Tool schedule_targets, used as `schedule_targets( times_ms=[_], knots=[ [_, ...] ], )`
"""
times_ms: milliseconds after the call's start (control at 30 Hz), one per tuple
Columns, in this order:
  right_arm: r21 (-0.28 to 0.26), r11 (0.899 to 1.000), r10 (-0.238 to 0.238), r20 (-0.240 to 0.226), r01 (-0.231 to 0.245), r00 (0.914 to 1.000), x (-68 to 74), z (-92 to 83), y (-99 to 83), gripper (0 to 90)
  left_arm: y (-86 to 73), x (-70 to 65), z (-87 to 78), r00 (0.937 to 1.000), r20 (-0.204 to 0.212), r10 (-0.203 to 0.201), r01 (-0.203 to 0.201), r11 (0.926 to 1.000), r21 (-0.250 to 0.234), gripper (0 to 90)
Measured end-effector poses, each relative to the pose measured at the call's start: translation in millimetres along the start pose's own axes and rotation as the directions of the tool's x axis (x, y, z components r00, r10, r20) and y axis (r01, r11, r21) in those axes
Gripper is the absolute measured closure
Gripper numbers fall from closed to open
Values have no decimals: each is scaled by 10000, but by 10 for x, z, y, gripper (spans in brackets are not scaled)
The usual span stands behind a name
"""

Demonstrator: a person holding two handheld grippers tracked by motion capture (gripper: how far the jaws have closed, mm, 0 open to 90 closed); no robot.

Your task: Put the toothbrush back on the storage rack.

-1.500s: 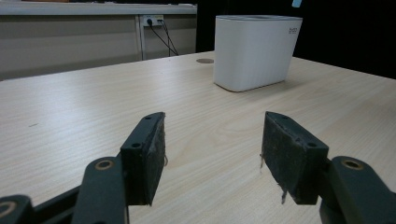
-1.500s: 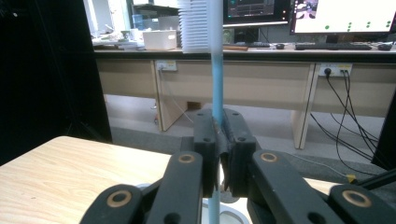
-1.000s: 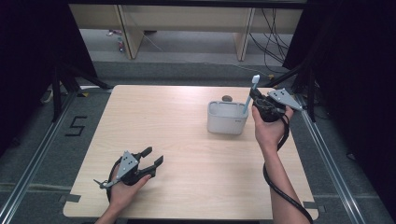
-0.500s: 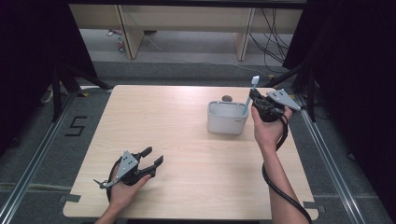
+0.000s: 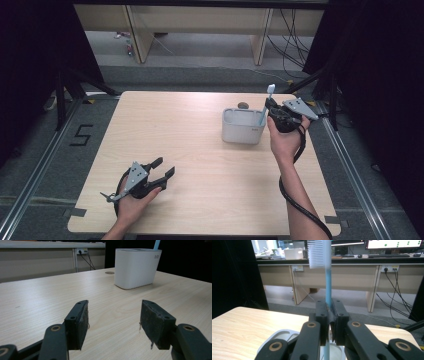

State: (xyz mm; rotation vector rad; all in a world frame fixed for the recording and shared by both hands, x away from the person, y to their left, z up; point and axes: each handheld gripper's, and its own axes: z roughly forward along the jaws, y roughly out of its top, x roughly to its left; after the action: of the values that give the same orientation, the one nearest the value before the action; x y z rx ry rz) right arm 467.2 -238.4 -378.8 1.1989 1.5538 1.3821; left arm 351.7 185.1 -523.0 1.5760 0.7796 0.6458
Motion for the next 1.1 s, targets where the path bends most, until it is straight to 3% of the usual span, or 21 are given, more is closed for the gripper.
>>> schedule_targets(
  times_ms=[900, 1100],
  knots=[
    [439, 9990, 49, 127, -55, 9999, -1, 73, -211, 856, 0, 2, -1, 10000, 3, -7, 7, 10000, 0, 392],
    [574, 9980, 241, 144, -248, 9996, 6, 81, -256, 856, 0, 2, -2, 10000, 2, -21, 21, 10000, -13, 392]
  ],
)
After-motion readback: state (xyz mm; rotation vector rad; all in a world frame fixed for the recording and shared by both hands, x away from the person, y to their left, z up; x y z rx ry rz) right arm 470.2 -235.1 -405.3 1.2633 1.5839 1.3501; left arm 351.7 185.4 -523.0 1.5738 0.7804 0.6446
